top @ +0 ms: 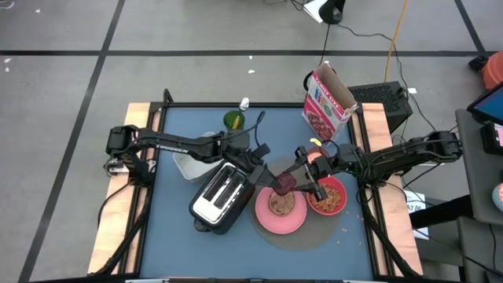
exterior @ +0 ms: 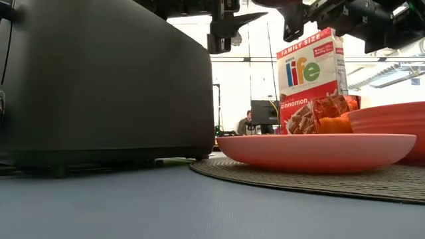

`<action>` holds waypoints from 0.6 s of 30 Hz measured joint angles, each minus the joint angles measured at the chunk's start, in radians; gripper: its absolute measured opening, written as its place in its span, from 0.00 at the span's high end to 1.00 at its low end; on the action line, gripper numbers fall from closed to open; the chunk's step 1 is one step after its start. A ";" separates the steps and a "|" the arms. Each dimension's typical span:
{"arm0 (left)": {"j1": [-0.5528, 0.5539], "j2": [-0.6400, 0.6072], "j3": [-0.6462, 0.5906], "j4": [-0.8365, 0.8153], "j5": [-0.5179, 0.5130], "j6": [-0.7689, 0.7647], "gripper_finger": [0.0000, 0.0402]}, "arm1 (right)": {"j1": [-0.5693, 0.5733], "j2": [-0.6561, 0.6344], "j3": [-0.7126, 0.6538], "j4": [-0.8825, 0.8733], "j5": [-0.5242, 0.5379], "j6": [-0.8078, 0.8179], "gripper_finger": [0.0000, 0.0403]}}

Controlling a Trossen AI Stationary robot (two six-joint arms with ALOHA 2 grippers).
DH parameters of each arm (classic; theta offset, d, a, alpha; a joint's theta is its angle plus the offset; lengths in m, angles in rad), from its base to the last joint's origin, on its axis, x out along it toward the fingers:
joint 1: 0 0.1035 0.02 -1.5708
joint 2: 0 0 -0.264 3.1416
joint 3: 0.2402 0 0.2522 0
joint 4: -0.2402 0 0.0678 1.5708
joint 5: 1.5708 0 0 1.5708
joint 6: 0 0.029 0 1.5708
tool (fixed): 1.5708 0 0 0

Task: Arrange a breakfast setting
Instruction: Put the apple on the placemat to the top of the pink plate

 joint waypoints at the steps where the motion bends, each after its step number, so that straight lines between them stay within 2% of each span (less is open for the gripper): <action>1: 0.000 0.000 0.000 0.000 -0.002 0.011 0.20 | 0.000 0.000 0.000 0.002 0.000 0.003 0.37; 5: 0.002 0.000 0.000 0.004 -0.002 0.031 0.16 | 0.000 0.000 -0.001 0.035 0.001 0.021 0.37; 18: 0.034 -0.024 0.000 0.021 0.014 0.052 0.15 | 0.000 -0.085 -0.001 0.067 0.007 0.021 0.37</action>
